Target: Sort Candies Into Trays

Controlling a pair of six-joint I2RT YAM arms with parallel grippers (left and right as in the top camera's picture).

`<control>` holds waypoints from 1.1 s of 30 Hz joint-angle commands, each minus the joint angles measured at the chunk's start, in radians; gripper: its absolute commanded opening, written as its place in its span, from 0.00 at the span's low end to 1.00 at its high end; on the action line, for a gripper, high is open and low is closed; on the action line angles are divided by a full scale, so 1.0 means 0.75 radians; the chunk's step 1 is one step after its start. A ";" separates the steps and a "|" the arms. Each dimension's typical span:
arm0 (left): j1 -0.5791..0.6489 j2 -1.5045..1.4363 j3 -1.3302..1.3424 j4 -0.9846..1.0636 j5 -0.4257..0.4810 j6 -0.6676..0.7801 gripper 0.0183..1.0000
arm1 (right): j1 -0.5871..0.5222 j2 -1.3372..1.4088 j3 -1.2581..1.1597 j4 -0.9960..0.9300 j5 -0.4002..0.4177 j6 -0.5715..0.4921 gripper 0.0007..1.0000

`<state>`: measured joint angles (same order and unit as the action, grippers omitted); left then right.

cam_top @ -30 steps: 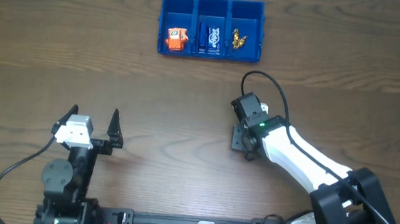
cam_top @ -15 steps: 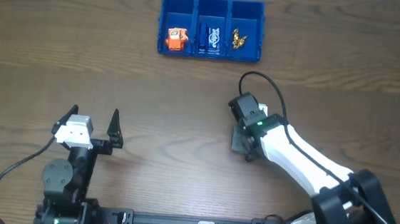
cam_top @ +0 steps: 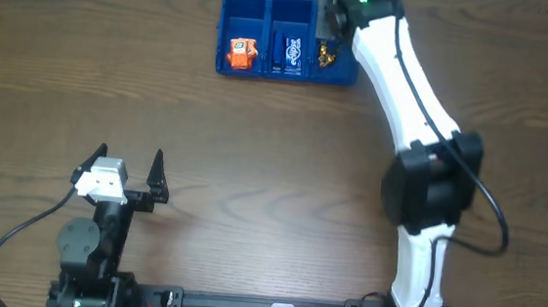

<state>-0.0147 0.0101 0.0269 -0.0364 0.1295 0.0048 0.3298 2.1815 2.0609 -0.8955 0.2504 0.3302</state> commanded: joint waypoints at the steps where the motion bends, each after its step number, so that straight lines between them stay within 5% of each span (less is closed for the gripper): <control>1: 0.006 -0.007 -0.030 -0.036 0.027 0.014 1.00 | -0.022 0.085 0.045 0.056 -0.092 -0.028 0.16; 4: 0.006 -0.007 -0.030 -0.036 0.027 0.014 1.00 | -0.022 0.092 0.045 0.069 -0.093 -0.028 0.22; 6: 0.006 -0.007 -0.030 -0.036 0.027 0.014 1.00 | -0.025 0.092 0.045 0.068 -0.097 -0.028 0.34; 8: 0.006 -0.007 -0.030 -0.036 0.027 0.014 1.00 | -0.021 0.081 0.045 0.066 -0.097 -0.029 0.57; 11: 0.006 -0.007 -0.030 -0.036 0.027 0.014 1.00 | -0.019 -0.051 -0.048 0.108 -0.097 -0.057 0.65; 15: 0.006 -0.007 -0.030 -0.036 0.027 0.014 1.00 | -0.067 -0.618 -0.681 0.392 -0.091 -0.129 0.78; 18: 0.006 -0.007 -0.030 -0.036 0.027 0.014 1.00 | -0.205 -1.213 -1.216 0.514 -0.092 -0.135 1.00; 25: 0.006 -0.007 -0.030 -0.036 0.027 0.014 1.00 | -0.293 -2.410 -2.131 0.671 -0.102 -0.138 1.00; 33: 0.006 -0.007 -0.030 -0.036 0.027 0.014 1.00 | -0.329 -2.775 -2.633 1.088 -0.286 -0.240 1.00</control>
<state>-0.0147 0.0109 0.0284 -0.0391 0.1299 0.0048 0.1093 0.1452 0.1329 -0.1043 0.0944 0.1825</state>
